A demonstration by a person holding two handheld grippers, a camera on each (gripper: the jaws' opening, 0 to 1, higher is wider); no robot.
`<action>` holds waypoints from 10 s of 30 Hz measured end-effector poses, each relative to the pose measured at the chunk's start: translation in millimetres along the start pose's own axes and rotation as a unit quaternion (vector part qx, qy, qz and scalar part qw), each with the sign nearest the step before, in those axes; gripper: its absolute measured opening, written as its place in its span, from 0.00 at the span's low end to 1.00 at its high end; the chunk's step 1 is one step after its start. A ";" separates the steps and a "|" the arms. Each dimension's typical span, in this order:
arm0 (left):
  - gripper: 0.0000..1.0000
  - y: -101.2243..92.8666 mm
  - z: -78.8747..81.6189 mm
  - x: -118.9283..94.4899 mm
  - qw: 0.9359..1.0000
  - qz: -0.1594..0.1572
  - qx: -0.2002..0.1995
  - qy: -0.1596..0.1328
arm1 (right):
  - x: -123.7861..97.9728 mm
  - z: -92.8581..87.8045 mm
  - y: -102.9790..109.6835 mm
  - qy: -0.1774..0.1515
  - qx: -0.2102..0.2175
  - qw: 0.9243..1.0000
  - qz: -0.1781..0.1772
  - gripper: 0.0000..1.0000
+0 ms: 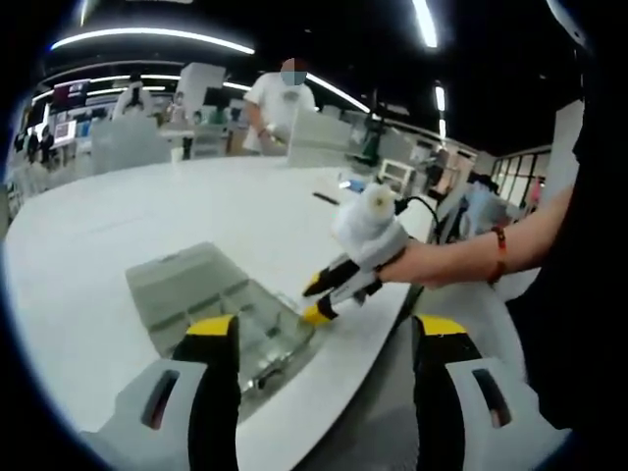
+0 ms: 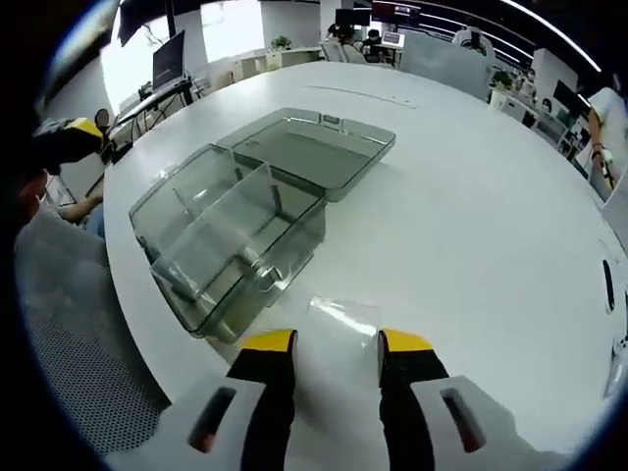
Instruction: Insert the divider into the dual guide fixture by aligning both edges with the guide slots and pushing it downward to the bottom, including one-sided entry, uneven engagement, binding, and posture correction.
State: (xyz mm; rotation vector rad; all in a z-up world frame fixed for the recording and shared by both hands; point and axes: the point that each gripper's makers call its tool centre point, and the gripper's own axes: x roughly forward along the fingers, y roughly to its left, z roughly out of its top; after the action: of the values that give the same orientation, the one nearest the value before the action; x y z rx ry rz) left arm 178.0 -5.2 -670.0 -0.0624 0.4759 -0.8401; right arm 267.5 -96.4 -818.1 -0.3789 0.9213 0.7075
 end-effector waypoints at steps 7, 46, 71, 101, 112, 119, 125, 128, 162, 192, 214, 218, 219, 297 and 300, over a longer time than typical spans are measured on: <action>0.70 -0.3 1.6 1.3 1.000 -0.002 0.001 -0.002 | -5.6 -5.1 -4.7 0.001 0.007 1.000 -0.004 0.27; 0.68 10.1 12.7 9.8 0.999 0.020 -0.033 -0.032 | -61.7 52.0 9.3 -0.122 0.030 0.992 -0.001 0.27; 0.60 21.8 18.5 7.2 0.994 0.045 -0.084 -0.059 | -77.0 71.3 60.2 -0.180 0.017 0.982 0.046 0.27; 0.29 37.3 11.3 3.5 0.977 0.065 -0.189 -0.080 | -87.7 92.8 89.1 -0.221 -0.007 0.971 0.090 0.27; 0.15 39.7 18.7 2.0 0.966 0.057 -0.227 -0.113 | -95.5 102.5 101.0 -0.235 -0.026 0.967 0.099 0.27; 0.08 42.0 20.1 -1.1 0.959 0.056 -0.247 -0.131 | -98.8 107.6 104.2 -0.240 -0.029 0.965 0.104 0.27; 0.04 44.8 21.3 -3.6 0.957 0.061 -0.248 -0.136 | -101.6 111.3 106.8 -0.244 -0.033 0.963 0.108 0.27; 0.03 45.4 21.2 -4.1 0.957 0.062 -0.246 -0.137 | -101.7 110.9 108.1 -0.242 -0.036 0.963 0.109 0.27; 0.00 39.6 14.0 -12.1 0.976 0.072 -0.177 -0.107 | -102.0 103.9 112.2 -0.211 -0.117 0.963 0.121 0.26; 0.00 6.0 -11.8 -16.0 0.998 0.055 -0.031 -0.005 | -102.3 80.2 137.7 -0.139 -0.251 0.940 0.184 0.18; 0.00 -4.3 -20.9 -37.2 0.998 0.024 0.057 0.010 | -109.5 69.1 165.6 -0.116 -0.321 0.910 0.236 0.02; 0.00 -8.8 -18.4 -38.3 0.998 0.008 0.070 0.003 | -108.4 67.7 162.6 -0.109 -0.316 0.911 0.241 0.06; 0.00 -11.0 -17.4 -38.2 0.997 0.001 0.074 0.002 | -108.5 66.5 161.5 -0.108 -0.321 0.910 0.239 0.09; 0.41 38.7 -2.6 -30.4 0.997 0.053 0.015 -0.047 | -83.8 102.4 100.1 -0.013 -0.404 0.893 0.200 0.00; 0.45 41.3 -4.6 -30.8 0.997 0.060 0.009 -0.045 | -81.5 104.1 99.3 -0.007 -0.410 0.890 0.198 0.00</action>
State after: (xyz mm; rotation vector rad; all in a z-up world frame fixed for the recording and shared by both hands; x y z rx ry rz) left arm 187.4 45.7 -672.2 -0.0540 0.3829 -0.7216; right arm 226.6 3.2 -692.6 -0.9444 0.6460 1.4792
